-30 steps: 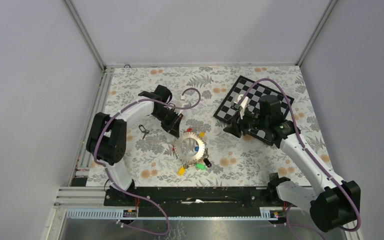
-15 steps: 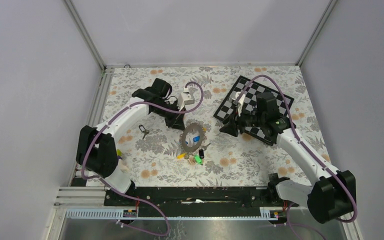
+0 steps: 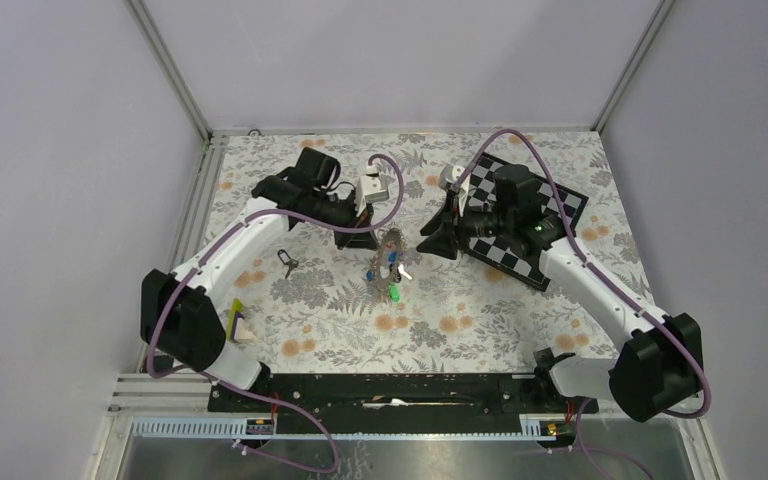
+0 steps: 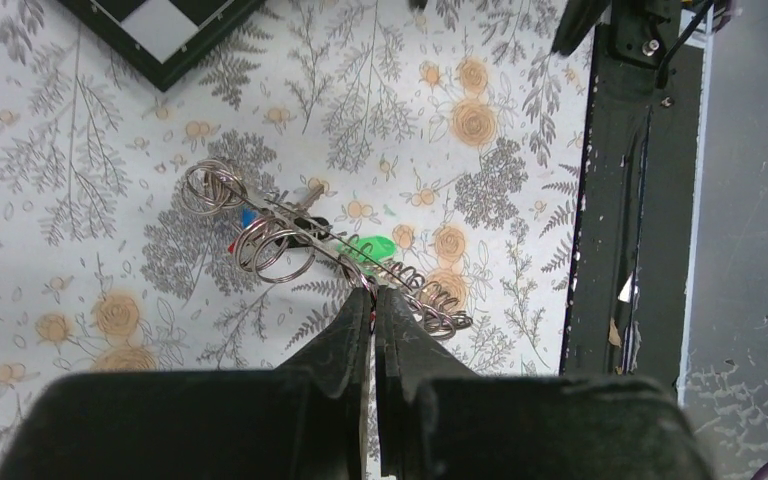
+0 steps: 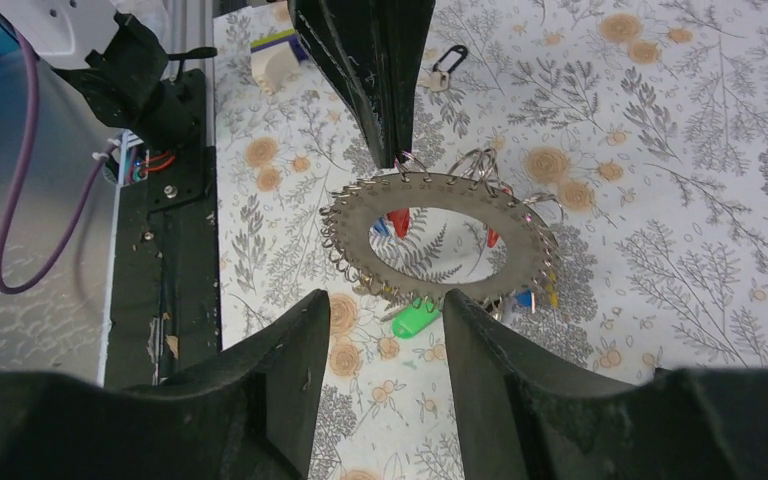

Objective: Put the keys on the keyring

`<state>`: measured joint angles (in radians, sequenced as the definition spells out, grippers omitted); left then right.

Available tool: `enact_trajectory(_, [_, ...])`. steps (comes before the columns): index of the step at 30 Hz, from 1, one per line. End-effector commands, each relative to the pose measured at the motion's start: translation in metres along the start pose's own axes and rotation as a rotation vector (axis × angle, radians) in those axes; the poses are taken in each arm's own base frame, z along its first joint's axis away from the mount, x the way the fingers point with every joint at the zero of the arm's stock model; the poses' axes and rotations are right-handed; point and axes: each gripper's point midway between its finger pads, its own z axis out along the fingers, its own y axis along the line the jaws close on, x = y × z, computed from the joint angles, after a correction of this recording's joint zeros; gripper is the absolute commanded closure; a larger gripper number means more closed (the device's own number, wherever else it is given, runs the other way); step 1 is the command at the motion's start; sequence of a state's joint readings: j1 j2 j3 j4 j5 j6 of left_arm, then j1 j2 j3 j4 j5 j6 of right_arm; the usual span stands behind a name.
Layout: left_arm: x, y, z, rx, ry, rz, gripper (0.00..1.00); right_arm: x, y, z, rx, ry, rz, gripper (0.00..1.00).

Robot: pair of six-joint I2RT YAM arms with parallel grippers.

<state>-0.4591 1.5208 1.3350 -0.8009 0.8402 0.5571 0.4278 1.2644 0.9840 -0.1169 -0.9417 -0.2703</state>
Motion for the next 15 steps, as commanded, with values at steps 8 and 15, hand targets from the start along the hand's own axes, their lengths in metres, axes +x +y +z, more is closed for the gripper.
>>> enact_trajectory(8, [-0.058,-0.046,-0.021,0.113,-0.227,0.246,1.00,-0.049,0.023,0.015,-0.171,-0.114,-0.004,0.42])
enact_trajectory(15, [-0.049,-0.067,-0.026,0.154,-0.244,0.313,1.00,-0.046,0.026,0.025,-0.230,-0.098,0.009,0.38])
